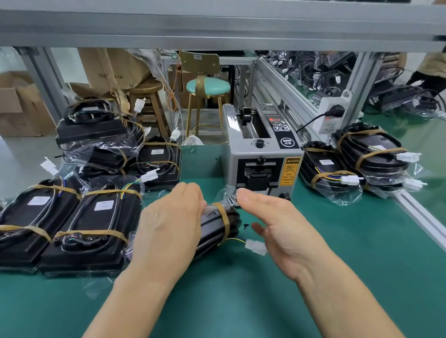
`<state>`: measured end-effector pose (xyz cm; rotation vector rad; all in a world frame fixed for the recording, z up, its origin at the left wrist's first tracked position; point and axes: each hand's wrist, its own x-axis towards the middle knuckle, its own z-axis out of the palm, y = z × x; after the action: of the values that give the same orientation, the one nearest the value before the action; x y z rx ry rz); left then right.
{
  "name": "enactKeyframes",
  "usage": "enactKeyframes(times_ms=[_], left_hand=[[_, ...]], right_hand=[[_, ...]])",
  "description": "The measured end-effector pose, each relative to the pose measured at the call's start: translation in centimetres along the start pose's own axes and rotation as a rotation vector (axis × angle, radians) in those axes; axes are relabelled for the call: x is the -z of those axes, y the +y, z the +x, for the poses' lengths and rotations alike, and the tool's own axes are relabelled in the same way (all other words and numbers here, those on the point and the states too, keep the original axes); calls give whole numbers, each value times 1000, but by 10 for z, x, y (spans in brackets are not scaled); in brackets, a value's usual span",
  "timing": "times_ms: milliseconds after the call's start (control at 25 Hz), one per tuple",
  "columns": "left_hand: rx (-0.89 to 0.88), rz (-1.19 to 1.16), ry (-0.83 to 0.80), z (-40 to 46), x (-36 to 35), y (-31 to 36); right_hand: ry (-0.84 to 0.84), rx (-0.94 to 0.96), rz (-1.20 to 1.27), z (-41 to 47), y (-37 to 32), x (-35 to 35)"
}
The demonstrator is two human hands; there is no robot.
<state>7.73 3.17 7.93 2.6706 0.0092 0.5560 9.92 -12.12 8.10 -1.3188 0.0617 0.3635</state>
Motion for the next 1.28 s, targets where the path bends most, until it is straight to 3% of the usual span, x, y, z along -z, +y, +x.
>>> enactKeyframes(times_ms=[280,520,1280], left_hand=[[142,-110,38,6,-5,-4],[206,-158,60,6,-6,-6],[219,-262,33,7,-2,-5]], right_hand=[[98,122,-197,-3,19,-16],[128,155,-205,-2,23,-21],[332,290,-542,0,35,-32]])
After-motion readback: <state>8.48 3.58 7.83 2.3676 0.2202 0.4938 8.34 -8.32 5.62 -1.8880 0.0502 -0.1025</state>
